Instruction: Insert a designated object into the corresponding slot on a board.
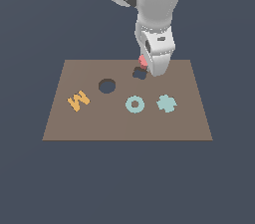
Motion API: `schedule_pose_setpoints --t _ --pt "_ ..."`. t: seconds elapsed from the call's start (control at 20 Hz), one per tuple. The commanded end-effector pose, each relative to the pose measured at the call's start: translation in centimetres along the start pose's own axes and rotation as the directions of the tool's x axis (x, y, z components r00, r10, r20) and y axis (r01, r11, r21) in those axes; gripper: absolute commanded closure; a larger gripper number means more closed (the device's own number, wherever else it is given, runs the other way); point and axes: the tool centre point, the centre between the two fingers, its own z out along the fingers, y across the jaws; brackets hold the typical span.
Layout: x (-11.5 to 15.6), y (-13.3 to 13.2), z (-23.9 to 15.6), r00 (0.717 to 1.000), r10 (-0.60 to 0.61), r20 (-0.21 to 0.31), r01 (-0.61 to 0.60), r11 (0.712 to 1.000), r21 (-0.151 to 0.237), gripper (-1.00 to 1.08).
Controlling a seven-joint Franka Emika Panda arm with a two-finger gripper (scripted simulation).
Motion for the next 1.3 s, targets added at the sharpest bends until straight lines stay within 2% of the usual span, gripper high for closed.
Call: schedule_pose_setpoints --t 0.0,0.2,0.4,0.8,1.25 --pt "-0.5 0.1 -0.1 0.995 -0.095 0.000 0.095 0.995 0.000 1.08" --pt "-1.1 0.4 -0.1 0.971 -0.241 0.001 0.241 0.971 0.000 1.08" --pt "-1.8 0.9 -0.2 0.924 -0.382 0.001 0.382 0.924 0.000 1.08" --pt "-2.7 1.8 -0.2 0.789 -0.615 0.001 0.615 0.789 0.000 1.08" --pt "-3.2 2.8 -0.3 0.645 -0.764 0.001 0.764 0.645 0.001 1.08"
